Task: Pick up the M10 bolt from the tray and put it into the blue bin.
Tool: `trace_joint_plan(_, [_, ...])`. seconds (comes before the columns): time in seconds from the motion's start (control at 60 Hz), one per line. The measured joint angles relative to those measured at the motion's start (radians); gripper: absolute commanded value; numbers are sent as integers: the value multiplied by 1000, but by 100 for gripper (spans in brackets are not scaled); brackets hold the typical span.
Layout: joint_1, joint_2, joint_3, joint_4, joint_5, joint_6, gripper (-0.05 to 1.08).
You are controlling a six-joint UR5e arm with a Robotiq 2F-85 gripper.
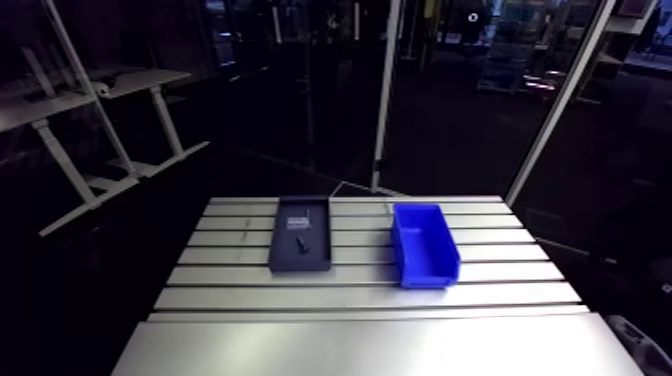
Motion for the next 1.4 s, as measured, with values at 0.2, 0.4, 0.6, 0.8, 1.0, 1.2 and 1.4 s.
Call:
trace_joint_plan(0.2, [2,0,0,0,2,0,0])
trace_joint_plan(0.4, [7,0,-1,0,4,0,0])
trace_joint_plan(0.6, [12,-1,-1,-1,4,0,0])
trace_joint_plan(0.8, [14,0,1,-1,3,1,0])
trace_joint_plan(1.0, [19,4,7,-5,0,4,0])
trace_joint_plan(1.2, [40,9,23,-48,-4,3,0])
trace_joint_plan(1.4, [55,21,42,-83,-6,1,0])
